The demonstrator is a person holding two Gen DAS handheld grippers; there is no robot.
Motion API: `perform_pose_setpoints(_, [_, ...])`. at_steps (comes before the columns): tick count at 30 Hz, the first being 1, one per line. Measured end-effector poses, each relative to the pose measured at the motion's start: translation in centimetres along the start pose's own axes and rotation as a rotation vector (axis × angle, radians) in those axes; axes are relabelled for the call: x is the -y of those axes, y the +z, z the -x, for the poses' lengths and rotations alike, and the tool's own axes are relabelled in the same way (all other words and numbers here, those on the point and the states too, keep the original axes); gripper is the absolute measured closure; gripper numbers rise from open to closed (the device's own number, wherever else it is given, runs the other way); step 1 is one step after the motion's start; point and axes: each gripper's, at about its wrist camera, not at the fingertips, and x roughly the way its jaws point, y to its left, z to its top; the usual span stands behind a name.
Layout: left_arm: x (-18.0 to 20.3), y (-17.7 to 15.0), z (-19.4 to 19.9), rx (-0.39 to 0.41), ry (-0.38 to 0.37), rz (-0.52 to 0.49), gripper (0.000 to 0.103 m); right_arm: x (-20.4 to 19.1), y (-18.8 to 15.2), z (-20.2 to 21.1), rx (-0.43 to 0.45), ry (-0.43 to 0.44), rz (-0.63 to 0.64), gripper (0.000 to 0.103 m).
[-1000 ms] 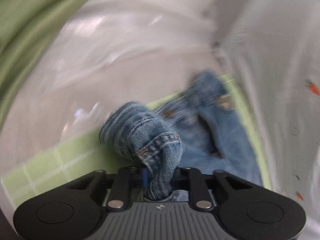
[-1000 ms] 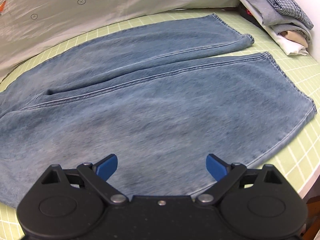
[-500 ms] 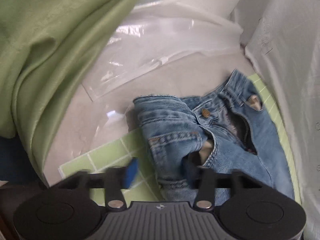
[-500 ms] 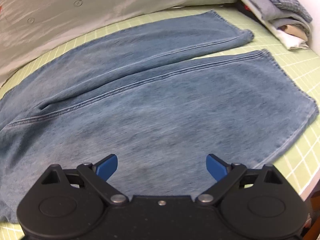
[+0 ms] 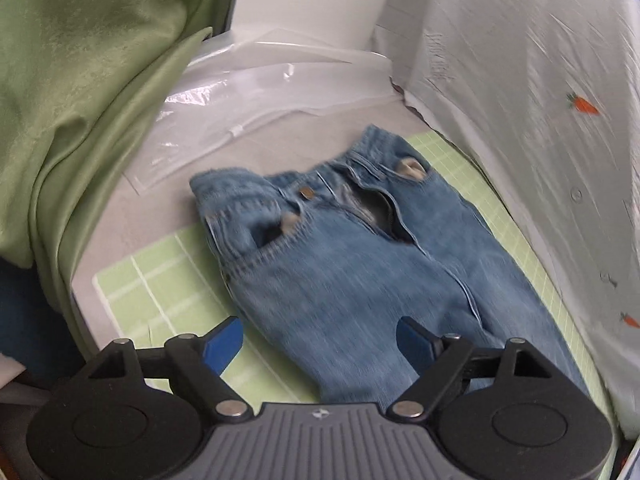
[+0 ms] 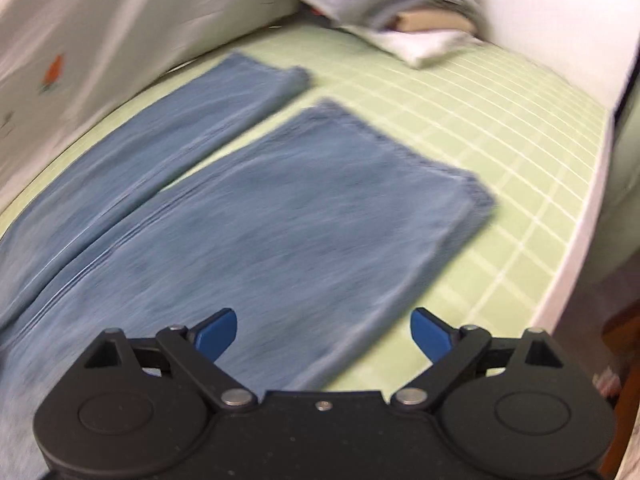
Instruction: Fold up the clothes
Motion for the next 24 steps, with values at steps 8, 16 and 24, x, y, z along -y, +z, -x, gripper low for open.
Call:
perform_pose_setpoints(8, [4.5, -4.9, 3.4, 0.026, 0.016, -0.062, 0.019, 4.6, 2.7, -2.9, -0.011, 0.058, 0.036, 0.049])
perform_pose_setpoints(16, [8.0, -7.6, 4.1, 0.033, -0.009, -0.075, 0.019, 7.5, 5.8, -1.6, 0.089, 0.117, 0.105, 0.099])
perform_pose_setpoints(24, [8.7, -8.7, 3.0, -0.007, -0.003, -0.035, 0.019, 11.4, 6.3, -3.1, 0.018, 0.151, -0.054, 0.044])
